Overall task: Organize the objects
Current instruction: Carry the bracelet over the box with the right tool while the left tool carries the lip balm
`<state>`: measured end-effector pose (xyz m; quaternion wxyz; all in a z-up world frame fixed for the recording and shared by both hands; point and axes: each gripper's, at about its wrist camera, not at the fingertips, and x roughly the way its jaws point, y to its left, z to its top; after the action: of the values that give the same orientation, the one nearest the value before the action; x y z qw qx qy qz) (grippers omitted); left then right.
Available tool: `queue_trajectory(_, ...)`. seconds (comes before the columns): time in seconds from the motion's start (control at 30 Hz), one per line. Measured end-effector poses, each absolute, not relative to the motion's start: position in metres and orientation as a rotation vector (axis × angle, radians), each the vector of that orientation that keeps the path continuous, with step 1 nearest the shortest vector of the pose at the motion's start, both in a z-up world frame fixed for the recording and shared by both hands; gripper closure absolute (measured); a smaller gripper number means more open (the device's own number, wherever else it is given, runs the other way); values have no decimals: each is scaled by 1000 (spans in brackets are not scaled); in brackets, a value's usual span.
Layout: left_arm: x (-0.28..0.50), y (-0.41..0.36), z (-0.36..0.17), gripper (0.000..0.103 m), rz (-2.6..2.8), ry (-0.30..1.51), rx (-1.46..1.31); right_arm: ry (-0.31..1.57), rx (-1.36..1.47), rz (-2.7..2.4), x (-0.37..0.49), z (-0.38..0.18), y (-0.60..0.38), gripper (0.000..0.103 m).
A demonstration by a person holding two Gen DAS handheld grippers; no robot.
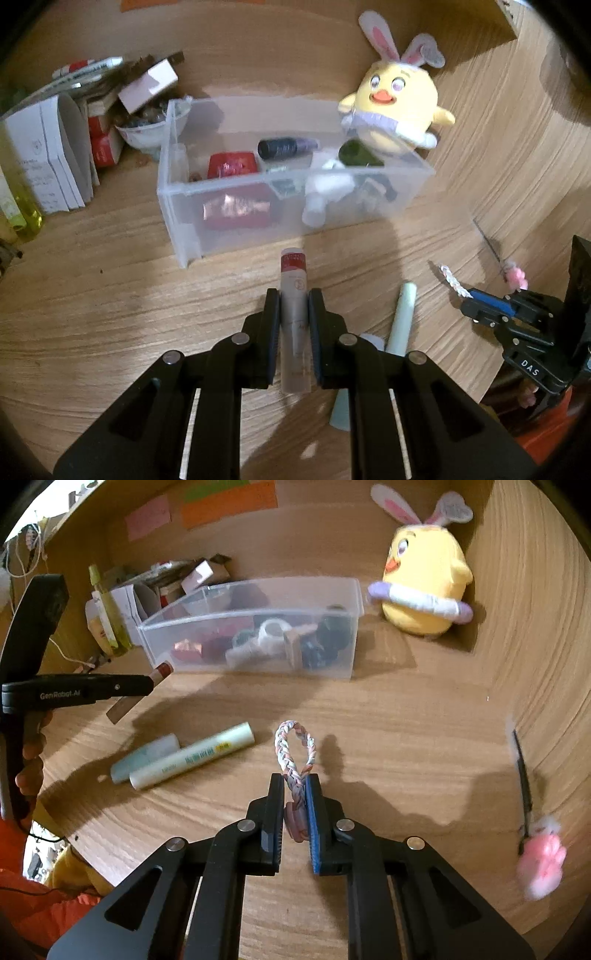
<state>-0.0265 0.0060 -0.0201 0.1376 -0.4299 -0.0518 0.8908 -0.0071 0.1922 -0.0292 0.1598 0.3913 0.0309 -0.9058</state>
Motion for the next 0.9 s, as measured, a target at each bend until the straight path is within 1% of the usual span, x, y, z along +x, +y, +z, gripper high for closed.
queue_trajectory(0.23,-24,4,-5,89,2616,-152,-1178,89,1006,-2619,-13,-4,189,93)
queue_trajectory(0.67,-24,3,18,89,2668,-128,-1077,-8,855,-2648,-36,33,183,93)
queue_trajectory(0.9,-30,3,31,89,2699,-114,-1018,23,779,-2671,-48,50,176,93)
